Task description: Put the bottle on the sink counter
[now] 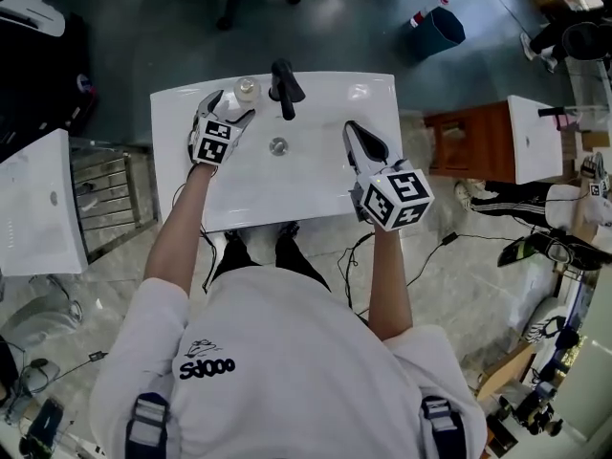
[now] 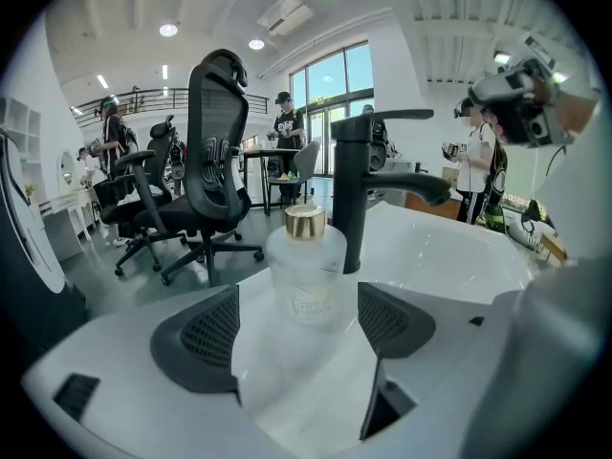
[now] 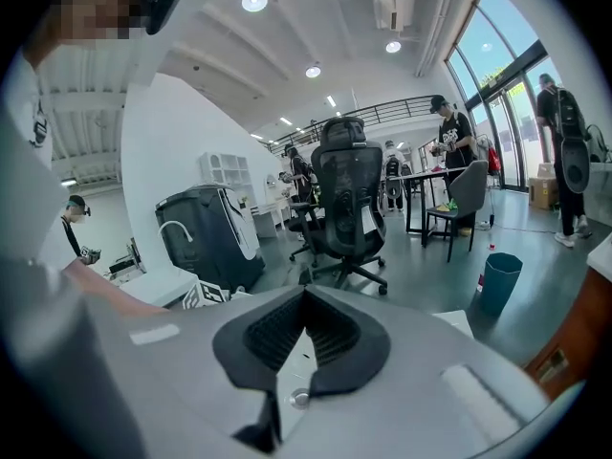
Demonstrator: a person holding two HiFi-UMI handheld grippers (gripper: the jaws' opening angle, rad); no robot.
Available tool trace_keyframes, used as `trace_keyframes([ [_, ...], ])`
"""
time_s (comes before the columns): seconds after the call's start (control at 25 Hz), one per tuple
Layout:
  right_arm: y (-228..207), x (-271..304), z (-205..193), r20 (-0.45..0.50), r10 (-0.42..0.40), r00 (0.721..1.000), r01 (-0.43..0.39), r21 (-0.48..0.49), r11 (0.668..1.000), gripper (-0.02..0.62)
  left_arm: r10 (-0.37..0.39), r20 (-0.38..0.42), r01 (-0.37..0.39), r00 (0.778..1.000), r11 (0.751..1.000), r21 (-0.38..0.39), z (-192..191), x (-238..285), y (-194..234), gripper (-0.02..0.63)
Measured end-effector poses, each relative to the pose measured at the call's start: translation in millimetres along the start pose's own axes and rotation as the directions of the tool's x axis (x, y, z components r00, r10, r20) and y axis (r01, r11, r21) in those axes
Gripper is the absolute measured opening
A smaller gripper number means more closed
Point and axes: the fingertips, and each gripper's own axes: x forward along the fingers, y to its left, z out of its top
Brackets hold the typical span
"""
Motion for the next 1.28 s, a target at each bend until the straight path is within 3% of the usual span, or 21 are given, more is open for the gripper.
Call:
trace_keyframes([
  [0.2,5.2,-0.6,10.2,0.024,-0.017,1.000,0.018,-0.033,0.999,0.009,-0.028,0.076,0.030,0.997,0.999,-0.023,14.6,-32.4,0.1,0.375],
  [0.52,19.0,-5.8,26.0,0.056,-0.029,0.998,0.034,-0.090,0.995,0.009,0.016,0.235,-0.003,0.972,0.998,-0.059,52.7,-106.3,13.9,0.225],
  [0.68,29.5,-5.6,35.3,0.055,-0.036,0.998,0.045,-0.161,0.986,0.009,0.031,0.298,-0.025,0.954,0.999,-0.025,77.8,-143.1,18.9,0.143],
  [0.96,50.0,-8.8,64.3,0.092,-0.048,0.995,0.069,-0.233,0.970,0.009,0.004,0.324,-0.018,0.946,0.999,0.040,124.0,-187.2,25.3,0.040],
  [1.28,67.7,-24.8,102.9,0.150,-0.046,0.988,0.091,-0.309,0.947,0.009,-0.015,0.409,-0.018,0.913,0.997,0.078,177.5,-235.8,18.2,0.006],
])
